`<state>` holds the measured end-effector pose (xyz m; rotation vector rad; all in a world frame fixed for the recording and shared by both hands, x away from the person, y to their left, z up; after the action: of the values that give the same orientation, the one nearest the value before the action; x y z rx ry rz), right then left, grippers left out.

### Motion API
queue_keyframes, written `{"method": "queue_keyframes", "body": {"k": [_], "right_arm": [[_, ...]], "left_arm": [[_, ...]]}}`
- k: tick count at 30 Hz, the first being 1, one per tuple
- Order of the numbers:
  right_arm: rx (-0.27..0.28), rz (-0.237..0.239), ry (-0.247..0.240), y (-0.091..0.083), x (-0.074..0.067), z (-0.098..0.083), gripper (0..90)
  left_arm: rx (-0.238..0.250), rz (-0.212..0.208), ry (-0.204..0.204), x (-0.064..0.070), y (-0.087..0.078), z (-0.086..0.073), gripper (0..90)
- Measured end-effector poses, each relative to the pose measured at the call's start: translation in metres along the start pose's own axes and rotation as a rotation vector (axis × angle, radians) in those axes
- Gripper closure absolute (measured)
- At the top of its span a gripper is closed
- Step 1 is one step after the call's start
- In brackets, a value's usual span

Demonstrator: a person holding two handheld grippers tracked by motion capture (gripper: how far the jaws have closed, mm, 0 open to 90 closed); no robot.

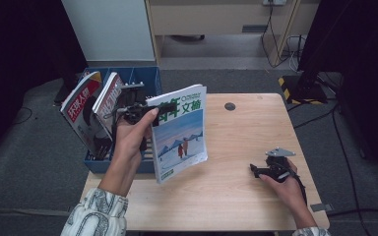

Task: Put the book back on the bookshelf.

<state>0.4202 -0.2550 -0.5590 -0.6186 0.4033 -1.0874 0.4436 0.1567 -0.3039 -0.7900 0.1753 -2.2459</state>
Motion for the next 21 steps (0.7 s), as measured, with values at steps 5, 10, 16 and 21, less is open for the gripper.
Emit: {"method": "queue_keyframes", "body": {"k": [5,10,16,21], "right_arm": [[0.0,0.0,-0.001,0.0,0.0,0.0,13.3],[0.0,0.0,0.0,0.0,0.0,0.0,13.3],[0.0,0.0,0.0,0.0,0.0,0.0,13.3],[0.0,0.0,0.0,0.0,0.0,0.0,13.3]], "left_arm": [[0.015,0.01,-0.008,-0.003,-0.01,0.004,71.7],[0.023,0.016,-0.003,-0.003,-0.02,0.007,71.6],[0.036,0.021,-0.01,-0.004,-0.033,0.011,71.7],[0.057,0.033,-0.012,-0.007,-0.045,0.017,71.8]]}}
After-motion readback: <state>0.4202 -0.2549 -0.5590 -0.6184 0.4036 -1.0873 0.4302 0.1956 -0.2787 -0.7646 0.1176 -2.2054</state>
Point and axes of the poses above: each handheld gripper's, and its own axes: y roughly forward along the jaws, z roughly out of its top, x roughly to its right, the point moved 3 cm from there along y, roughly forward along the jaws, and after that the axes turned 3 degrees about x, right-handed, at the moved point
